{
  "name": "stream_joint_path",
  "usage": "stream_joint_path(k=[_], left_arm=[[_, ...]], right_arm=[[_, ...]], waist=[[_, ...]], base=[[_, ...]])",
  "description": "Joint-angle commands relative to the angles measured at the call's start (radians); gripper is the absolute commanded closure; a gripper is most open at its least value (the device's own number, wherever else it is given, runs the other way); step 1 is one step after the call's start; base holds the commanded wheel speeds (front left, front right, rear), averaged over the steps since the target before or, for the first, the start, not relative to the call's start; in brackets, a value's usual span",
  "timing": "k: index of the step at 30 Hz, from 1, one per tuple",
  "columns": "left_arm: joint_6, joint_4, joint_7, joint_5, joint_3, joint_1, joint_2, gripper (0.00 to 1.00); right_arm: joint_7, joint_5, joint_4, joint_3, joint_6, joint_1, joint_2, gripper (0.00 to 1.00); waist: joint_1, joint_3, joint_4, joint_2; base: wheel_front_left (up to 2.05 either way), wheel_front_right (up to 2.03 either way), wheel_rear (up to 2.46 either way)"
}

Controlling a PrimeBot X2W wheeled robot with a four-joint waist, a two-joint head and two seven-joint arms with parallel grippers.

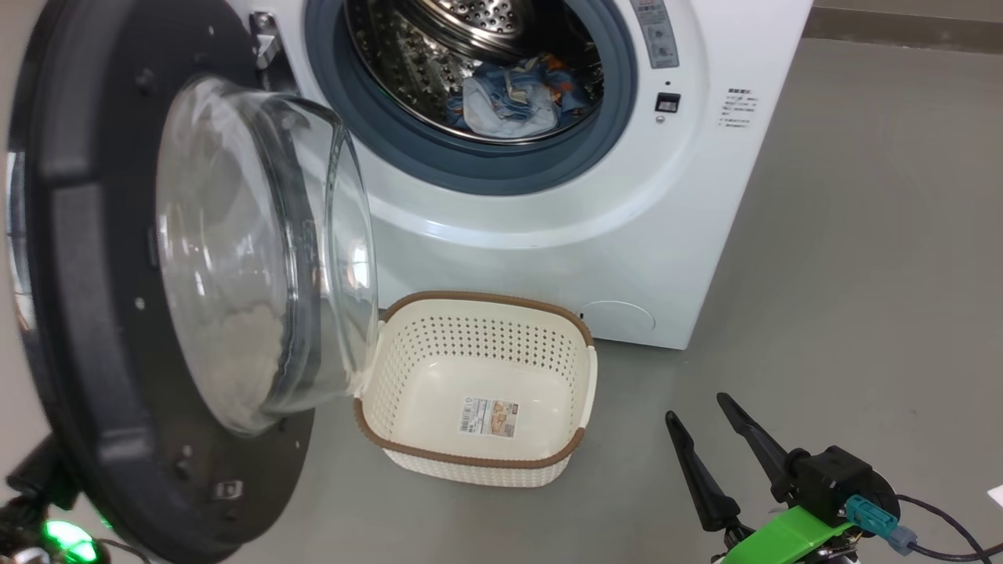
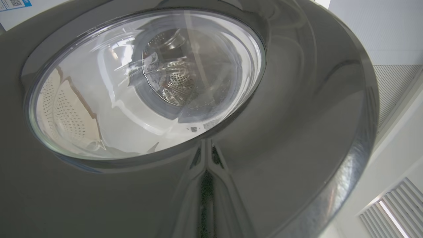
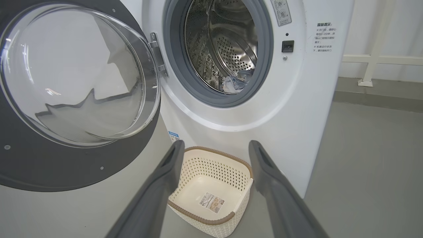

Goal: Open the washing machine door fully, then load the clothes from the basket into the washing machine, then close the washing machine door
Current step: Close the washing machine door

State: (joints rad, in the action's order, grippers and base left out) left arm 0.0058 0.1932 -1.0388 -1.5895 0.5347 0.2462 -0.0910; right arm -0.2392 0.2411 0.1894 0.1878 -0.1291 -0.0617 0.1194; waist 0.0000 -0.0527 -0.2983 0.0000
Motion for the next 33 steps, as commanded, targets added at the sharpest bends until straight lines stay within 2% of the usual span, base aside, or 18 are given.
stream_joint_path(k=[1,9,16,25,33], left_arm=[[0.006,-0.056,-0.023,-0.009,0.005,-0.005,-0.015,1.00],[0.018,-0.200,-0.026,-0.025,-0.080,-0.090,0.031,1.00],[0.011,-0.245,0.048,-0.059,-0.165,-0.135,0.040,1.00],[-0.042,-0.202,0.219,-0.120,-0.300,-0.142,0.041,1.00],[-0.086,-0.143,0.317,-0.153,-0.367,-0.111,0.041,1.00]], right_arm=[[-0.010,0.005,-0.020,0.026,-0.002,-0.032,-0.003,0.00],[-0.015,0.009,-0.009,0.026,-0.002,-0.031,-0.006,0.00],[-0.018,0.012,-0.004,0.025,-0.002,-0.030,-0.011,0.00],[-0.021,0.015,0.003,0.027,-0.002,-0.029,-0.012,0.00],[-0.022,0.017,0.001,0.024,-0.002,-0.029,-0.007,0.00]], waist=[[0.0000,0.003,0.014,0.0000],[0.0000,0.014,0.070,0.0000],[0.0000,0.020,0.131,0.0000],[0.0000,0.033,0.225,0.0000],[0.0000,0.035,0.308,0.0000]], base=[[0.00,0.00,0.00],[0.00,0.00,0.00],[0.00,0.00,0.00],[0.00,0.00,0.00],[0.00,0.00,0.00]])
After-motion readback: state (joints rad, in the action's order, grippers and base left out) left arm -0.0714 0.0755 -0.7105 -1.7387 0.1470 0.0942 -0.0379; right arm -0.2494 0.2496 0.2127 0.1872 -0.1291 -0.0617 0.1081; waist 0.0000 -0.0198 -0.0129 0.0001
